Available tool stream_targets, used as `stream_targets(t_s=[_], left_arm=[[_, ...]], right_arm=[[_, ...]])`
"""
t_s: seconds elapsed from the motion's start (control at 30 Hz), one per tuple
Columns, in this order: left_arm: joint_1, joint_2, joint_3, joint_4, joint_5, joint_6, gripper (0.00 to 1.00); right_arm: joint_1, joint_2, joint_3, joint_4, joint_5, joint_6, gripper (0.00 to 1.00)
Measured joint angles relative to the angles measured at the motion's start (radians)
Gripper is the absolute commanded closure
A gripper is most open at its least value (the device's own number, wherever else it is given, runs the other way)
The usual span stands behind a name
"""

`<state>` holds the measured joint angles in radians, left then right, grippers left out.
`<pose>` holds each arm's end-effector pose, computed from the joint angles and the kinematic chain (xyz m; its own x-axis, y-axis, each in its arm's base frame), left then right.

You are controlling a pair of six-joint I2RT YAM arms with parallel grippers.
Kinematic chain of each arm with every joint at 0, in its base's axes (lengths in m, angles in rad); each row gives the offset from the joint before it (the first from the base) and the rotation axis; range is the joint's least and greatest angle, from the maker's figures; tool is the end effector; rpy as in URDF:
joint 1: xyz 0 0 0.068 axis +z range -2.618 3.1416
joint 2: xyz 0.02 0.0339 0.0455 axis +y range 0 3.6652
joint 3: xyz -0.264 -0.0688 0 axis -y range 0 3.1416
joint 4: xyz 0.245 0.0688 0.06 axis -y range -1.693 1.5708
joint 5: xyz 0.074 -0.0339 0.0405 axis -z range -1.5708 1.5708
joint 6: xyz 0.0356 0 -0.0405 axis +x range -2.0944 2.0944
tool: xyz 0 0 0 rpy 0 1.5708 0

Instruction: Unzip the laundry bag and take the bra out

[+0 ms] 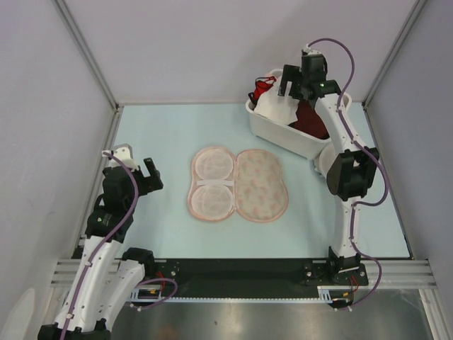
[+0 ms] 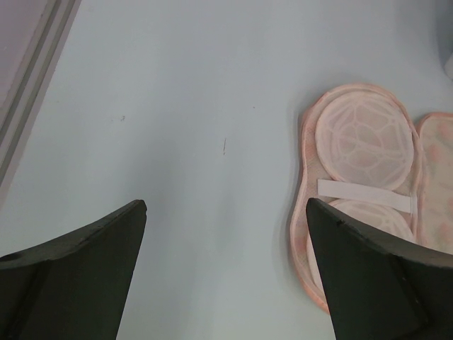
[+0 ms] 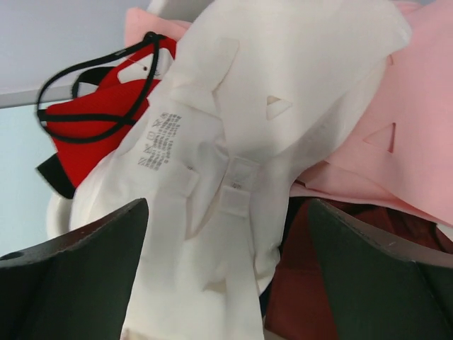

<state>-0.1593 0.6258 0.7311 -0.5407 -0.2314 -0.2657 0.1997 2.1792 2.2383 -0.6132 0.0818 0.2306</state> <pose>0.1414 -0.0144 0.3077 -0.3885 -0.1965 -0.9003 -0.1585 0.9767 -0.1448 0.4956 0.0973 0.3469 -0.5317 0.1248 -0.8377 -0.0083 0.9883 0.1525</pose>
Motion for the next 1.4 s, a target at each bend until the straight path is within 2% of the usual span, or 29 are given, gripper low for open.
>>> stream_targets(t_s=[0.17,0.3,0.4,0.5,0.63,0.83,0.93,1.17,1.4], left_arm=[[0.0,-0.012,0.0,0.0,0.003,0.006,0.0],[0.0,-0.018,0.0,0.0,0.003,0.007,0.0],[0.0,-0.017,0.0,0.001,0.003,0.013,0.0],[0.0,-0.017,0.0,0.001,0.01,0.014,0.0],[0.0,-0.021,0.0,0.003,0.029,0.015,0.0],[0.001,-0.025,-0.004,0.01,0.058,0.023,0.0],[0.001,-0.025,-0.004,0.011,0.064,0.024,0.0],[0.001,-0.031,-0.005,0.016,0.082,0.03,0.0],[0.001,-0.031,-0.008,0.023,0.089,0.032,0.0]], right_arm=[[0.008,-0.092,-0.008,-0.035,0.002,0.0,0.01],[0.054,-0.27,-0.113,-0.042,0.015,0.001,0.02],[0.141,-0.457,-0.283,-0.007,0.031,0.005,0.04],[0.277,-0.65,-0.499,0.043,0.031,0.025,0.11],[0.38,-0.803,-0.767,0.06,0.006,0.075,0.18],[0.376,-0.822,-1.125,-0.006,0.032,0.163,0.2],[0.355,-0.835,-1.224,-0.045,0.035,0.195,0.22],[0.242,-0.876,-1.348,-0.024,0.026,0.252,0.3],[0.237,-0.827,-1.393,0.042,-0.001,0.267,0.37]])
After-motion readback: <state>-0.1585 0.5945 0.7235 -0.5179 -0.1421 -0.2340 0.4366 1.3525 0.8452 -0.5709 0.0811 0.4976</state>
